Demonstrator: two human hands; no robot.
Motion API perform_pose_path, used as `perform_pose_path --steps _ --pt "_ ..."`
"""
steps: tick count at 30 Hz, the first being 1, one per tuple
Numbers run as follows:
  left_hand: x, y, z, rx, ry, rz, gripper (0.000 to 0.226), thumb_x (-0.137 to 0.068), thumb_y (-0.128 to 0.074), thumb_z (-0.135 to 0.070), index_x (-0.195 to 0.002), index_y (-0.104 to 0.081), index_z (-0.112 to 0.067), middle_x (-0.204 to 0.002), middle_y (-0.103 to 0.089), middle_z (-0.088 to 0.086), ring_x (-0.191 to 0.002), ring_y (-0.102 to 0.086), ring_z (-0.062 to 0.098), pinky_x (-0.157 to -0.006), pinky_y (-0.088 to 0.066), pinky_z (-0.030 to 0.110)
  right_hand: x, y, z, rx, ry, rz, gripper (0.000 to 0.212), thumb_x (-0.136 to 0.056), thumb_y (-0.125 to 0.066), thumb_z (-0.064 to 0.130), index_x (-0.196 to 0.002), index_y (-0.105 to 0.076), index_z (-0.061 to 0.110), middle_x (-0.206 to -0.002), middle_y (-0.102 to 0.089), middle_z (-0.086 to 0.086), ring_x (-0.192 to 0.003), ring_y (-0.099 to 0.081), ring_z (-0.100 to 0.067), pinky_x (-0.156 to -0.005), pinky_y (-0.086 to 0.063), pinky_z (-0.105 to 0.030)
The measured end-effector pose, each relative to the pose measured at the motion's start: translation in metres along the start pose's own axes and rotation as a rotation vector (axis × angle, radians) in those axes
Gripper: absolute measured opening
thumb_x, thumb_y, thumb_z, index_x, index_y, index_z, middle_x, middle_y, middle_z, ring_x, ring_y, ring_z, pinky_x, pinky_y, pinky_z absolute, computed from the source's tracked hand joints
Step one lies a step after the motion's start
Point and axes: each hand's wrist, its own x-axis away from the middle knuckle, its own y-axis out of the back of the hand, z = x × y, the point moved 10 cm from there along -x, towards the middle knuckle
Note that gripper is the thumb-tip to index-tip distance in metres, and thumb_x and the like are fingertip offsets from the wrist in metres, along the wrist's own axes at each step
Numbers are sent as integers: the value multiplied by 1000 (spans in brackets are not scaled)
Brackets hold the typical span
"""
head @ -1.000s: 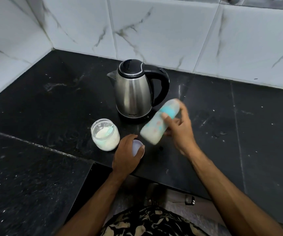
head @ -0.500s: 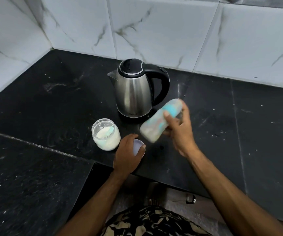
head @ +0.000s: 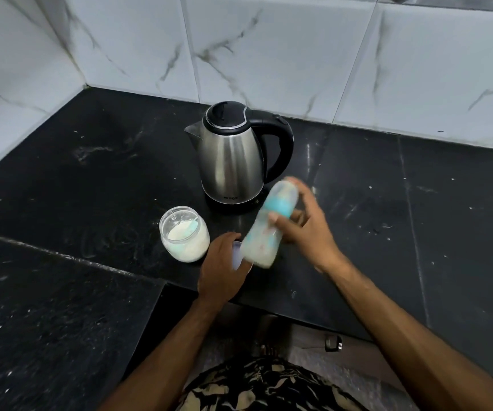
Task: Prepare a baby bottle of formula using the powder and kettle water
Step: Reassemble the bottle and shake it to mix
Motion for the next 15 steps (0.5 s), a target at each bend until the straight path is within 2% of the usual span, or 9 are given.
perform_pose_path --steps 2,3,5,7,8,9,12,13,15 --pt "2 6 -1 4 39 -51 54 -86 -56 -50 -123 -59 -11 -126 -61 2 -118 -52 14 -103 -32 15 -9 30 5 -181 17 -242 60 -90 -67 13 -141 -37 24 -90 -74 9 -83 -71 -13 -61 -60 -36" --pt "2 6 -2 6 45 -52 54 -87 -54 -51 -124 -59 -12 -127 -61 0 -119 -52 14 -103 -30 13 -11 37 5 -250 21 -289 58 -91 -65 15 -141 -36 24 -86 -73 10 -83 -71 -14 -62 -61 -38" --pt "1 5 -3 -2 25 -43 52 -86 -58 -48 -122 -59 -11 -124 -62 3 -116 -53 15 -102 -33 15 -7 25 3 -223 9 -202 62 -87 -68 19 -139 -36 28 -91 -73 5 -85 -72 -17 -64 -62 -41" --pt "-2 1 1 -8 17 -6 50 -83 -69 -40 -121 -60 -10 -121 -63 5 -111 -56 18 -101 -42 26 3 -3 -1 -51 -27 27 71 -79 -73 19 -139 -37 30 -106 -69 -9 -90 -72 -23 -64 -61 -37" --pt "-3 -1 4 -10 22 7 50 -82 -72 -38 -121 -60 -10 -120 -62 4 -111 -57 19 -100 -45 31 5 -8 -4 5 -28 83 73 -78 -74 17 -140 -38 30 -110 -67 -13 -92 -72 -23 -65 -60 -36" --pt "-2 -1 5 -12 32 4 51 -82 -71 -39 -122 -59 -11 -122 -62 4 -113 -56 18 -100 -45 31 3 -3 -2 4 -13 58 71 -80 -74 15 -139 -38 29 -109 -68 -12 -91 -72 -22 -64 -60 -35" --pt "2 4 -2 -1 36 -49 53 -87 -57 -49 -124 -59 -12 -126 -61 1 -118 -52 14 -104 -32 14 -9 39 5 -202 25 -269 60 -89 -68 14 -140 -37 25 -91 -73 4 -83 -71 -17 -62 -61 -39" --pt "2 5 -2 6 36 -55 54 -87 -55 -51 -124 -60 -12 -127 -61 1 -118 -53 14 -104 -31 12 -10 44 5 -229 34 -308 58 -91 -66 15 -140 -36 25 -89 -73 7 -83 -71 -15 -64 -61 -40" --pt "1 3 -1 -4 28 -40 53 -86 -58 -49 -123 -60 -11 -125 -62 2 -116 -54 16 -103 -34 16 -5 29 4 -135 22 -194 61 -89 -68 16 -139 -36 28 -95 -72 5 -84 -71 -13 -63 -61 -37"
